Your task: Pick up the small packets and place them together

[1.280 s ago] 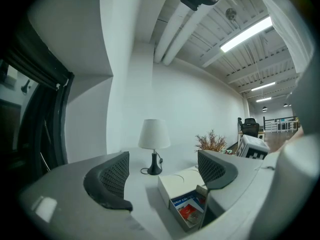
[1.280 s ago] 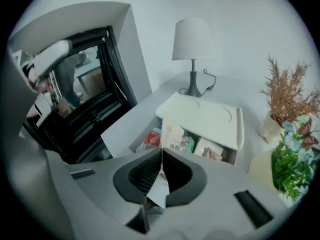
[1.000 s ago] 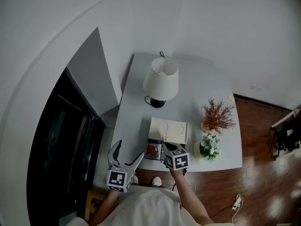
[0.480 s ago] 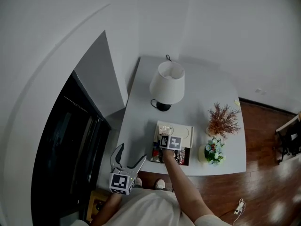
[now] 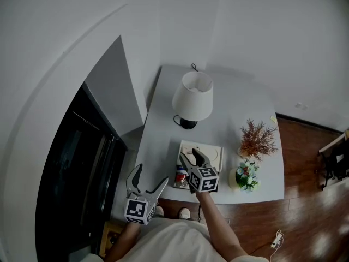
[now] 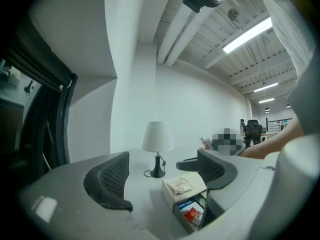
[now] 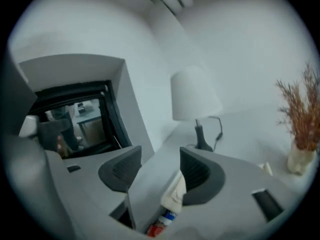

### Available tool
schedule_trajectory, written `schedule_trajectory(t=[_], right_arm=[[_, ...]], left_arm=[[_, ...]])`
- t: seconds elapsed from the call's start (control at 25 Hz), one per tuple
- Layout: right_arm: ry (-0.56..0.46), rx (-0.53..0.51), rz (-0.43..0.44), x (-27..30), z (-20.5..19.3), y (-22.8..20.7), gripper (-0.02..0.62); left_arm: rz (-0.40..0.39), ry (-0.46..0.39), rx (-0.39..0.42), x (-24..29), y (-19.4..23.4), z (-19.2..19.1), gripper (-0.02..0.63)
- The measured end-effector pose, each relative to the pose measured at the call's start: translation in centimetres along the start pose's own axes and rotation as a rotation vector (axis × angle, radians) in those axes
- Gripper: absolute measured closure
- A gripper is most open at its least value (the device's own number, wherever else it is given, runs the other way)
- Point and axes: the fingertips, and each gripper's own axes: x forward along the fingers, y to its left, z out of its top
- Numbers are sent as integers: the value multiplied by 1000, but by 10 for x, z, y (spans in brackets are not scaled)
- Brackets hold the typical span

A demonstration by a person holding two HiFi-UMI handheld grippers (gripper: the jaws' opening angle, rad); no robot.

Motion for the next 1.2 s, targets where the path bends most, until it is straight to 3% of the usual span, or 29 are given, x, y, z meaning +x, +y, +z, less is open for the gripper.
schedule_trajectory(t=[0.08,0.2,0.36,0.52,0.68,0.8,0.92,1.04,1.2], right_arm=[[-125,-133,43,-37,36,16,341],[-257,-265,-33,-96,72,13,341],[-369,-264,-161,-163,83,-10,341],[-373,-263,-256,-202,65,-26,341],[-269,-252,-225,-203,35,-28,342],[-127,-254,-133,-188,6,-25,388],[47,-232,-65,-168,-32,-31,388],[193,-223,57,-141,-72,-24,388],[352,-327,209,-86,-117,-1,388]], left_arm=[[-10,-22,3,4,-2,9,187],[-29,-44,27,11,-8,19,189],[-58,-47,31,16,-18,19,189],[-86,-56,31,15,-26,23,189],[-87,-48,18,14,-29,22,212],[-83,-61,19,13,-31,22,210],[-78,-58,22,12,-30,20,203],[-70,-43,23,8,-30,15,202],[-59,-23,25,2,-28,7,202]])
